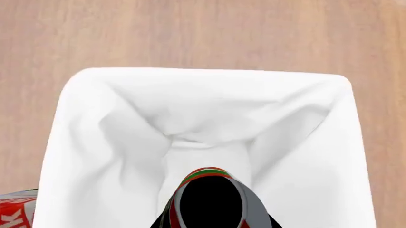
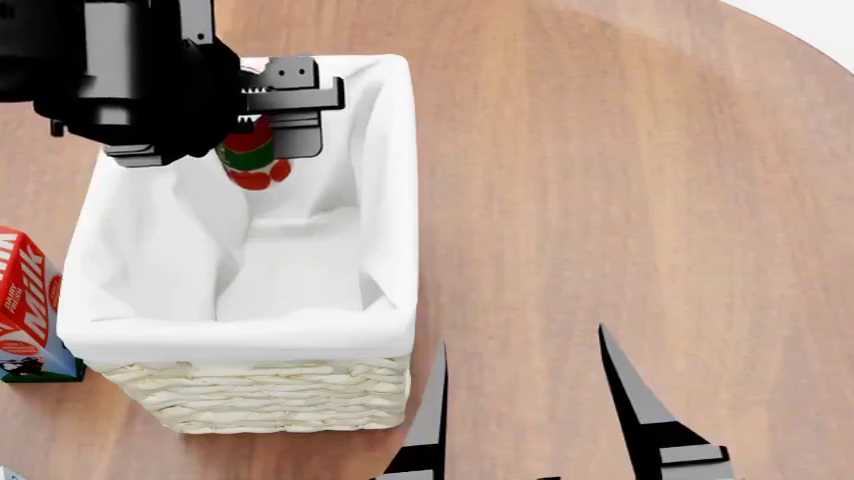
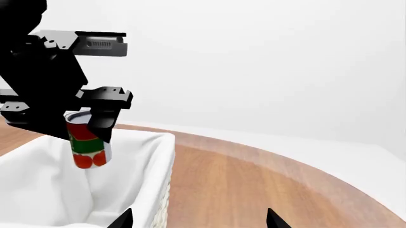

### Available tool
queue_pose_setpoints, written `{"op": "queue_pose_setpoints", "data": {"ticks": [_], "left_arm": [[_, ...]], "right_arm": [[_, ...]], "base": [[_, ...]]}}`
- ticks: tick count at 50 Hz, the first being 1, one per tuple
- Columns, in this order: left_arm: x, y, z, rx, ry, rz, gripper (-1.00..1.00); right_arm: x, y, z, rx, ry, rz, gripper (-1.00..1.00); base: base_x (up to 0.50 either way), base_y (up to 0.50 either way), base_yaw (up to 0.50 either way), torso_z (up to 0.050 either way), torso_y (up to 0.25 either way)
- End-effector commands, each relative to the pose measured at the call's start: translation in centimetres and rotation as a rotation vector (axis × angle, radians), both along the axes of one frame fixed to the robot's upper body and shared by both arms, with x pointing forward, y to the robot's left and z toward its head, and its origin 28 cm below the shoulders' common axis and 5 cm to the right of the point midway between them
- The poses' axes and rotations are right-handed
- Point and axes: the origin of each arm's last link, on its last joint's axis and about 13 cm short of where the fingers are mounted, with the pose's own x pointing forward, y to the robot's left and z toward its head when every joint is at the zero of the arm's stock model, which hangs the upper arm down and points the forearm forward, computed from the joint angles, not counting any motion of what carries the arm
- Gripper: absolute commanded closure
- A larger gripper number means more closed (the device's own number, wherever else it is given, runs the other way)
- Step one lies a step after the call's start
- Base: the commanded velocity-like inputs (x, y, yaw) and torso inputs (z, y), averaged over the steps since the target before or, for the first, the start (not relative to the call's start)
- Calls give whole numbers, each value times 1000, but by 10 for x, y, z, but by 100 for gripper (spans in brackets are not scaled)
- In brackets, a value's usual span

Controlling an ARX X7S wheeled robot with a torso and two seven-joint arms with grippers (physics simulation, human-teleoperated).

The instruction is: Pick up the tomato sauce, and put it in the basket.

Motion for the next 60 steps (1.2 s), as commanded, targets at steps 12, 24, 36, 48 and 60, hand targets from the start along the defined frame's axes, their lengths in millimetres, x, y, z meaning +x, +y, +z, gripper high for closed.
{"op": "queue_pose_setpoints", "data": {"ticks": [12, 24, 36, 48, 60], "left_arm": [[5, -3, -19, -69, 58, 31, 100], [6, -7, -31, -81, 79, 29, 100], [8, -8, -41, -71, 85, 36, 100], [10, -7, -51, -49, 85, 46, 100], [12, -7, -56, -40, 83, 56, 100]], "right_arm": [[-2, -2, 1, 3, -6, -6, -100], [-3, -2, 2, 3, -9, -6, -100], [-2, -2, 2, 3, -10, -6, -100], [-2, -1, 2, -3, -10, 1, -100], [-3, 0, 3, -4, -14, 5, -100]], "base": [[0, 0, 0, 0, 1], [0, 0, 0, 1, 0], [0, 0, 0, 0, 1], [0, 0, 0, 0, 0], [0, 0, 0, 0, 1]]}}
